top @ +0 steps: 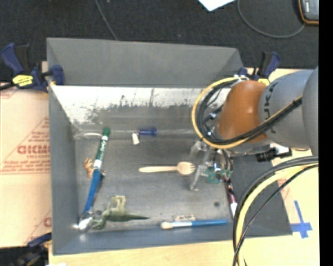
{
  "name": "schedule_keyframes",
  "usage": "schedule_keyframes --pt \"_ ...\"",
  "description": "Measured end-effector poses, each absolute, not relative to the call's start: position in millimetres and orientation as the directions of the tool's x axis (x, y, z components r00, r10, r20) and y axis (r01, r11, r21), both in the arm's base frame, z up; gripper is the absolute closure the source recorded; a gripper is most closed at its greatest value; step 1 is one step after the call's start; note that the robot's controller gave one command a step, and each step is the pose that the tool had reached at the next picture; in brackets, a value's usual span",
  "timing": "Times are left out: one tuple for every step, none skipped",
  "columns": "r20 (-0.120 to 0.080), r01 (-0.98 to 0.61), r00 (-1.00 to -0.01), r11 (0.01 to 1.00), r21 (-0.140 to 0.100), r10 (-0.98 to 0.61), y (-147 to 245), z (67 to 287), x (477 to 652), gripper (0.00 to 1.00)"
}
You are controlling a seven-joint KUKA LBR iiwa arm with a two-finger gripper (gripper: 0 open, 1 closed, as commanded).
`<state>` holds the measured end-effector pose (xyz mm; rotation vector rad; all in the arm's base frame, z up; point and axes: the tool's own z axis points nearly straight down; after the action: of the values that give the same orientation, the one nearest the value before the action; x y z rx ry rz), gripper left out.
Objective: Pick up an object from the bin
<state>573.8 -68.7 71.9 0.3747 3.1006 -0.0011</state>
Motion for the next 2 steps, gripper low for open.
schedule_keyframes --pt "-0.02 -0.064 -0.998 0.998 -0.008 -0.064 -61.3 71.7 566.2 0.0" --pt "-0.021 0.019 -1.0 1.0 -0.004 0.019 -56.7 71.4 568.6 0.0"
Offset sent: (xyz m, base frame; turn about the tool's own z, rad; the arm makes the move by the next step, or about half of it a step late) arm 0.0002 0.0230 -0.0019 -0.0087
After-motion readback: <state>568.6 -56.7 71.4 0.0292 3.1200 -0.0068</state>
